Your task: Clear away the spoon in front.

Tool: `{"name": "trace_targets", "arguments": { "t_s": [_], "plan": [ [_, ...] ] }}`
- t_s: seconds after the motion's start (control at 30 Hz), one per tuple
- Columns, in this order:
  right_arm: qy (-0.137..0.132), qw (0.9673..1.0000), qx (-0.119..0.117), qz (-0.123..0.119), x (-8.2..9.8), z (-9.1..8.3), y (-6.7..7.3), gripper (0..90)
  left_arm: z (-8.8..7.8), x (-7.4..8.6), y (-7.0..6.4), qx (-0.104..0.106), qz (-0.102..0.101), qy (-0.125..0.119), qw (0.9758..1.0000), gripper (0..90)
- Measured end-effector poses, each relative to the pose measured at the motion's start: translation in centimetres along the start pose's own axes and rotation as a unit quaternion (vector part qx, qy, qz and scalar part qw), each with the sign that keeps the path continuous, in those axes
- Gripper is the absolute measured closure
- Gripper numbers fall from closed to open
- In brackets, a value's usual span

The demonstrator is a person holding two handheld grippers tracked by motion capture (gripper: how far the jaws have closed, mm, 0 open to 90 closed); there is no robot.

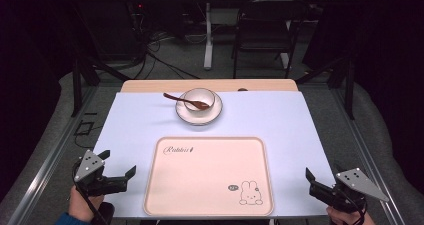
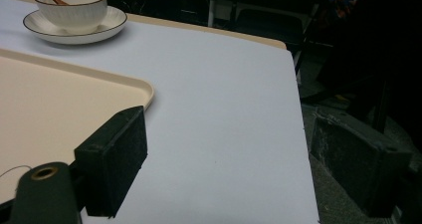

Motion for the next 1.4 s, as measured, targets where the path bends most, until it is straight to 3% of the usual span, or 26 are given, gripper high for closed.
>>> {"name": "trace_targets", "arguments": {
  "t_s": [0.53, 0.83, 0.97, 1.4],
  "plan": [
    [0.0, 1.0, 0.001, 0.002, 0.0, -0.1, 0.0, 14.2, 0.0, -0.2, 0.0, -0.005, 0.004, -0.009, 0.9999, 0.0],
    [0.0, 1.0, -0.001, 0.003, 0.1, -0.1, 0.0, 14.2, 0.7, -0.9, -0.8, -0.004, 0.018, -0.014, 0.9997, 0.1],
    [0.001, 1.0, -0.001, 0.002, 0.1, -0.1, 0.1, 14.2, 1.2, -1.5, -0.8, -0.007, 0.006, -0.021, 0.9997, 0.0],
    [-0.002, 1.0, -0.002, 0.003, 0.0, -0.1, 0.1, 14.2, 3.5, -2.8, -0.4, -0.024, -0.028, -0.009, 0.9993, 0.0]
  ]
}}
Point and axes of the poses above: each handheld gripper's, and its own axes: z roughly forward along the jaws, x roughly out of its underside, y roughly to its left, the point moved 9 cm from there along z, roughly forward along the jaws, and after that the axes turned 9 degrees about -x, right-handed, at the moved point
